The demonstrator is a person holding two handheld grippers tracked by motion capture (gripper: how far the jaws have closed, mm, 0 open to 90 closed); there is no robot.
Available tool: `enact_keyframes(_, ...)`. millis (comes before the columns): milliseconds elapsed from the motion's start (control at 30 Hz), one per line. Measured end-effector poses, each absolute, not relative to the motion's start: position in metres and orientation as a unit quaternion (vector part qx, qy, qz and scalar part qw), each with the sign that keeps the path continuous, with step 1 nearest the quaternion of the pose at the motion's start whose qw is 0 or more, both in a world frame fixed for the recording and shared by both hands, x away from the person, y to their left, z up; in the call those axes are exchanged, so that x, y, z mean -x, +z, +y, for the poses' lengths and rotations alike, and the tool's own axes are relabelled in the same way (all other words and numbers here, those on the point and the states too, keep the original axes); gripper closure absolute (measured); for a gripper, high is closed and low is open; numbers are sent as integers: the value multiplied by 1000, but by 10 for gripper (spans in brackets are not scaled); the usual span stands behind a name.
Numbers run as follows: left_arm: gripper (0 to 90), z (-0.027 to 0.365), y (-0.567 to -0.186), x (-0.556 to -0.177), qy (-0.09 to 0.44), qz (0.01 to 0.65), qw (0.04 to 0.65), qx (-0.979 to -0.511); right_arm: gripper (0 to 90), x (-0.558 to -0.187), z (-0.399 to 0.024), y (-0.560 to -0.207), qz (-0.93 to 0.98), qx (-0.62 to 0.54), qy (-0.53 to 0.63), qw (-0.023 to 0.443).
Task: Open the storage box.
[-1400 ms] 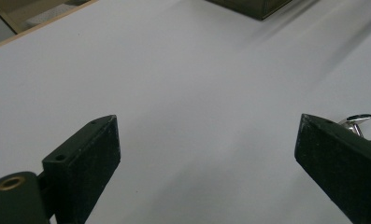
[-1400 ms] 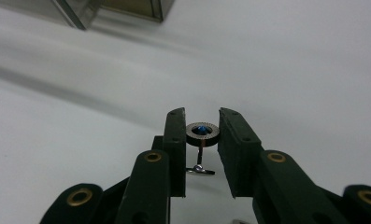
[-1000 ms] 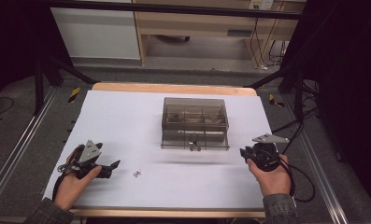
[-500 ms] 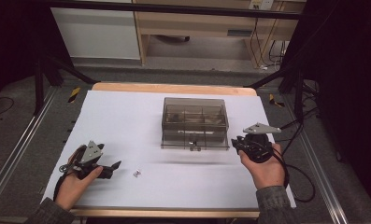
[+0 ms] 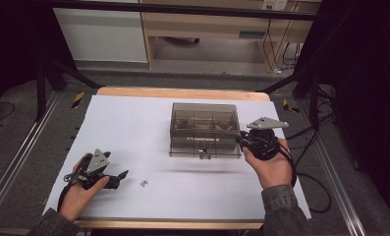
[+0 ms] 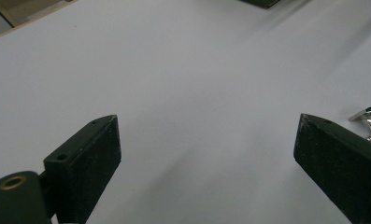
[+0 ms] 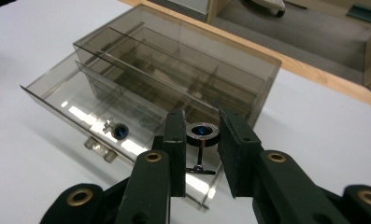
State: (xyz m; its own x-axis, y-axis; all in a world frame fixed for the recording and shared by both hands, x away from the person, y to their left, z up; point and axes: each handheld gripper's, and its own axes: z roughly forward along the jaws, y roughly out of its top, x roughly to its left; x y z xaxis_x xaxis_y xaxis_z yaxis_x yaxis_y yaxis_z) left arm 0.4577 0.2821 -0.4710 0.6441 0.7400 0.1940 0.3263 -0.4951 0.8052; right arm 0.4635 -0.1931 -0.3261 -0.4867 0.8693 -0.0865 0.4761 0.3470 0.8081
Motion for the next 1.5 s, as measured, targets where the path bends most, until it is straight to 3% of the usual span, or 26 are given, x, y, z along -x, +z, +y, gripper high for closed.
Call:
enact_keyframes(667,72,288,-475,-462,266,339,387,-815,730,-493,-142,-330,816,-386,360,237)
enact_keyframes(1500,72,291,-471,-463,277,339,397,-807,731,-512,-120,-355,839,-382,336,193)
